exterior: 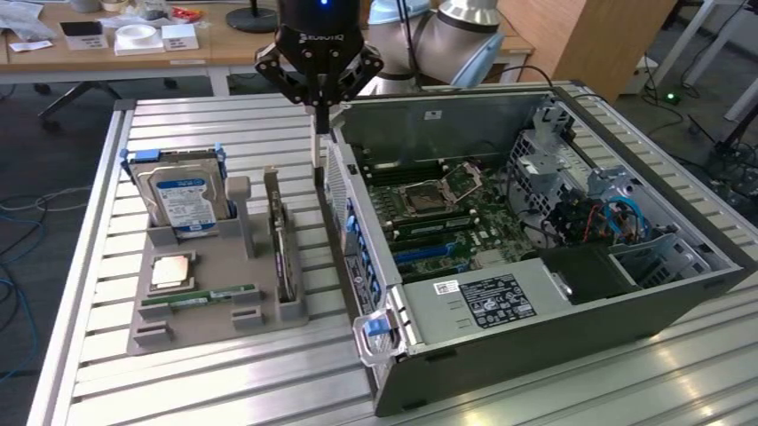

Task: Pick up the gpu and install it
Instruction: 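Reach for the gpu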

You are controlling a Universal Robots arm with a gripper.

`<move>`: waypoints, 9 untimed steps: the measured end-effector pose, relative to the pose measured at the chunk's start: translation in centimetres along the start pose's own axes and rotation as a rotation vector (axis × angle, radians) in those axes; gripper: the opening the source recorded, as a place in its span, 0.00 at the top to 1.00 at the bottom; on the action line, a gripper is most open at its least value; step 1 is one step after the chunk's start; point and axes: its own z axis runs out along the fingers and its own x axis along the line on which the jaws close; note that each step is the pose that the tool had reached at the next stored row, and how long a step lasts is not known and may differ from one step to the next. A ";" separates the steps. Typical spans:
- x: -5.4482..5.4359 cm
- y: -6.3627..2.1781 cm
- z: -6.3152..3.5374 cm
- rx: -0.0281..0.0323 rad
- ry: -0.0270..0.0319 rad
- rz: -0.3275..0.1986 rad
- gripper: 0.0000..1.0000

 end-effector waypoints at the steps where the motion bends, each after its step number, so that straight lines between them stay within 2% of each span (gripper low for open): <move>1: 0.2 0.00 0.00 -0.0001 0.0000 0.000 0.89; 9: 1.5 0.03 -0.01 0.0000 -0.0001 0.003 0.89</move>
